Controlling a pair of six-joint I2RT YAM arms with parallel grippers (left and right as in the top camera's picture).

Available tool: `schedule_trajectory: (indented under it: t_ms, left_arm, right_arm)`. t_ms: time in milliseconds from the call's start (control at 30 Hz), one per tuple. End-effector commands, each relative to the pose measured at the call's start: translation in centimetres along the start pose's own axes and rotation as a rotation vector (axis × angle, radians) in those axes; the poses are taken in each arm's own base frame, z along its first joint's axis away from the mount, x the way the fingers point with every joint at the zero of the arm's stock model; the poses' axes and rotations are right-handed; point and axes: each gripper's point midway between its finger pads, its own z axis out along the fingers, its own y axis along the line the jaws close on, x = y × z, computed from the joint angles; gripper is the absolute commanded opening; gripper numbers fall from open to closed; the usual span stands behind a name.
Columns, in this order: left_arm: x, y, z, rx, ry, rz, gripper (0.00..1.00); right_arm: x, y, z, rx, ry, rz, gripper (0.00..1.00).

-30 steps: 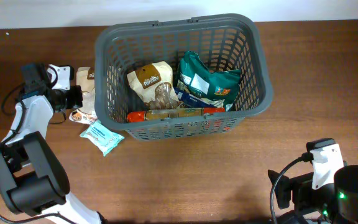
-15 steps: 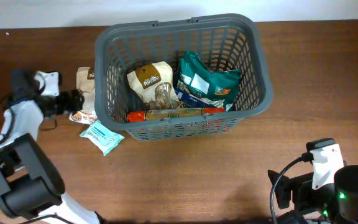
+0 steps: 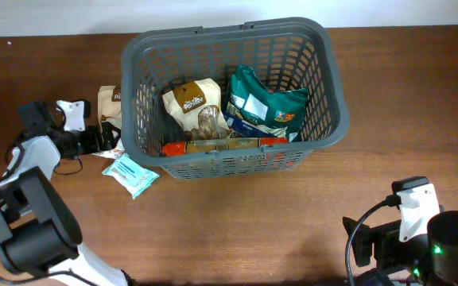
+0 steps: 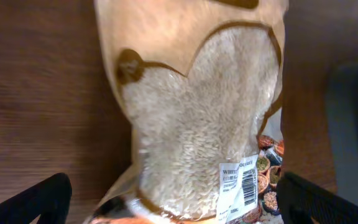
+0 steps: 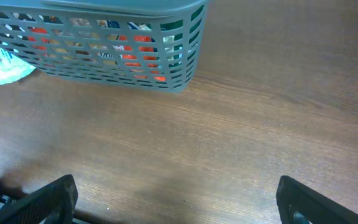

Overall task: Pack container
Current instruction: 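Lower the left gripper onto the Pantree rice bag and grasp it, then lift the rice bag with the left gripper into the basket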

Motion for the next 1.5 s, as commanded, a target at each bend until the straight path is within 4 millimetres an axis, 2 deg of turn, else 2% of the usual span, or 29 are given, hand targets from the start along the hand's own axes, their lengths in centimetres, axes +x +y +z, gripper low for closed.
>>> schedule_trajectory:
  t_ms: [0,133,300,433,600,733,833,967,1033,1067,1133,1267,1367,1467]
  left_arm:
    - [2.0,-0.3,2.1,0.047,0.057,-0.004,1.0]
    - [2.5,-0.3,2.6,0.042,0.075,-0.005,1.0]
    - [3.3,-0.2,3.5,-0.037,0.132,0.032,0.82]
    - [4.5,-1.1,5.2,-0.079,0.201,0.08,0.8]
    - [5.7,-1.1,6.5,-0.139,0.257,0.086,0.79]
    - [6.6,-0.8,7.2,-0.174,0.295,0.089,0.73]
    - [7.7,-0.9,8.0,-0.171,0.327,0.083,0.61]
    - [8.2,-0.9,8.4,-0.17,0.34,0.062,0.36]
    - [8.2,-0.9,8.4,-0.17,0.34,0.062,0.11]
    - [8.2,-0.9,8.4,-0.17,0.34,0.062,0.05]
    - [8.1,-0.9,8.3,-0.17,0.341,0.061,0.02]
    - [6.2,-0.9,7.2,-0.182,0.333,0.063,0.02]
    - [2.0,-0.9,4.7,-0.211,0.26,0.066,0.02]
    - [-4.1,-0.5,-0.1,-0.302,0.112,0.066,0.02]
  right_arm:
    - [0.1,0.1,0.1,-0.005,0.003,0.002,0.99]
    - [0.1,0.1,0.1,-0.004,0.003,0.002,0.99]
    - [0.1,0.1,0.1,-0.004,0.004,0.002,0.99]
    - [0.1,0.1,0.1,-0.004,0.003,0.002,0.99]
    - [0.1,0.1,0.1,-0.005,0.003,0.002,0.99]
    - [0.1,0.1,0.1,-0.004,0.004,0.002,0.99]
    - [0.1,0.1,0.1,-0.004,0.004,0.002,0.99]
    - [0.1,0.1,0.1,-0.004,0.003,0.002,0.99]
    - [0.1,0.1,0.1,-0.004,0.004,0.002,0.99]
    - [0.1,0.1,0.1,-0.004,0.003,0.002,0.99]
    - [0.1,0.1,0.1,-0.004,0.004,0.002,0.99]
    - [0.1,0.1,0.1,-0.004,0.003,0.002,0.99]
    - [0.1,0.1,0.1,-0.005,0.003,0.002,0.99]
    - [0.1,0.1,0.1,-0.004,0.004,0.002,0.99]
